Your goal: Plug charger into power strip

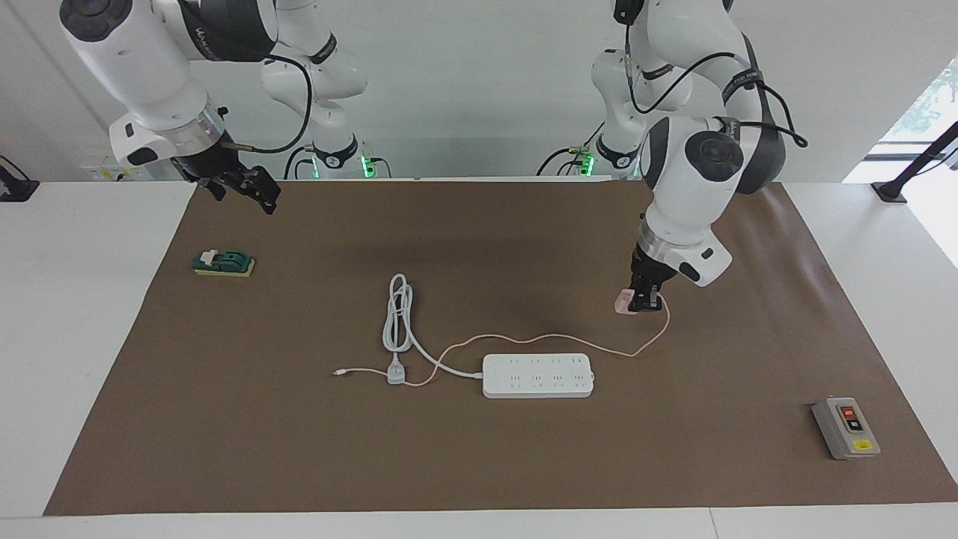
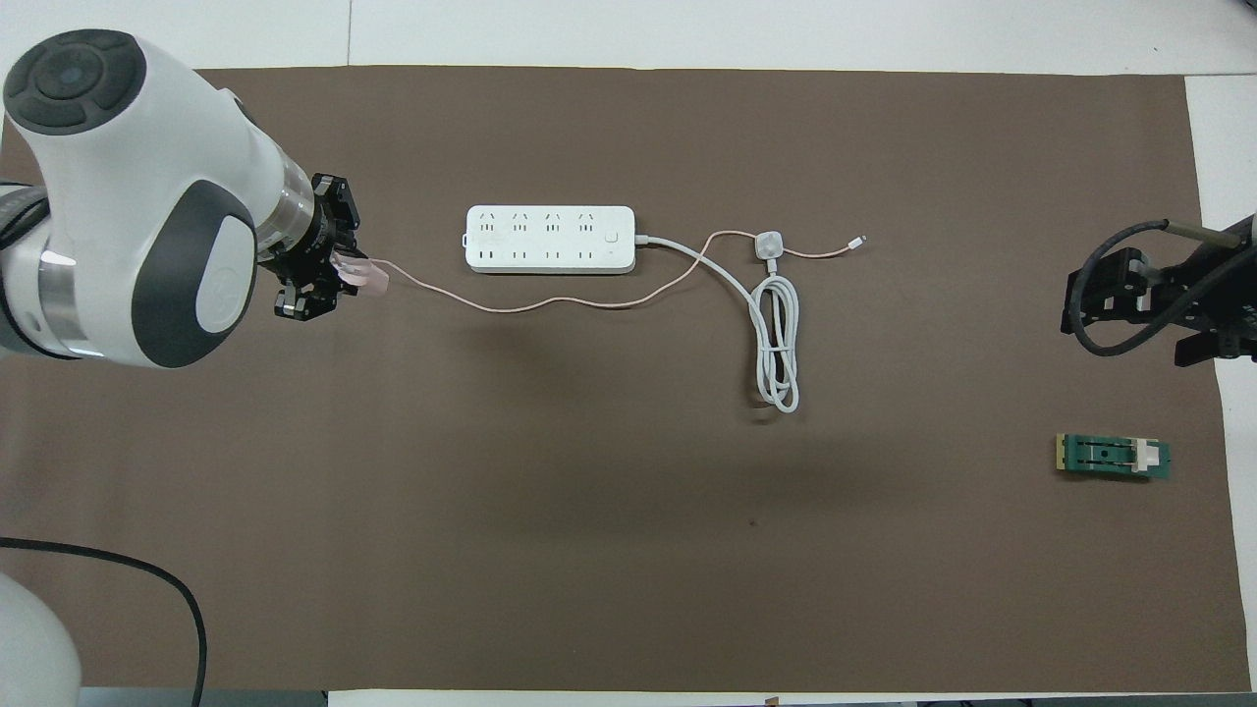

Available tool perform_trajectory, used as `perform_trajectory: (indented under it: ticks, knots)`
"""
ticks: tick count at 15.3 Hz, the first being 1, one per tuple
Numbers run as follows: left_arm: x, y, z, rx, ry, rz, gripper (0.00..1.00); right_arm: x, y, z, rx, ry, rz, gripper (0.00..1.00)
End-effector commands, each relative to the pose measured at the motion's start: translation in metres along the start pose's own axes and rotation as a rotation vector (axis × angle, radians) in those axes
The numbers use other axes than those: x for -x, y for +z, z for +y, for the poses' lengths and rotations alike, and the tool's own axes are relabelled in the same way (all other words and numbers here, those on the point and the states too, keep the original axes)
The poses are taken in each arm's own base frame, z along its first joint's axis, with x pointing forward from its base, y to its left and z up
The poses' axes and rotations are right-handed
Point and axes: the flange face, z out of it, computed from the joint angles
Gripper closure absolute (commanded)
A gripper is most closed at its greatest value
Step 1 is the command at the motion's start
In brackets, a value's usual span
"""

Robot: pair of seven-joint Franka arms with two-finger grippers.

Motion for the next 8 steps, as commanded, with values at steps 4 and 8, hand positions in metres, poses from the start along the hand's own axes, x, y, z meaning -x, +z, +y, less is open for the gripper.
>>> perform_trajectory:
  ticks: [4, 8]
  knots:
    - [0.039, 0.04, 0.049, 0.025, -0.069, 0.067, 1.0, 0.007, 0.0, 0.005, 0.003, -0.017, 0.003, 0.0]
    - [0.061, 0.049, 0.056, 0.04, -0.068, 0.065, 1.0, 0.007, 0.0, 0.005, 0.005, -0.017, 0.003, 0.0]
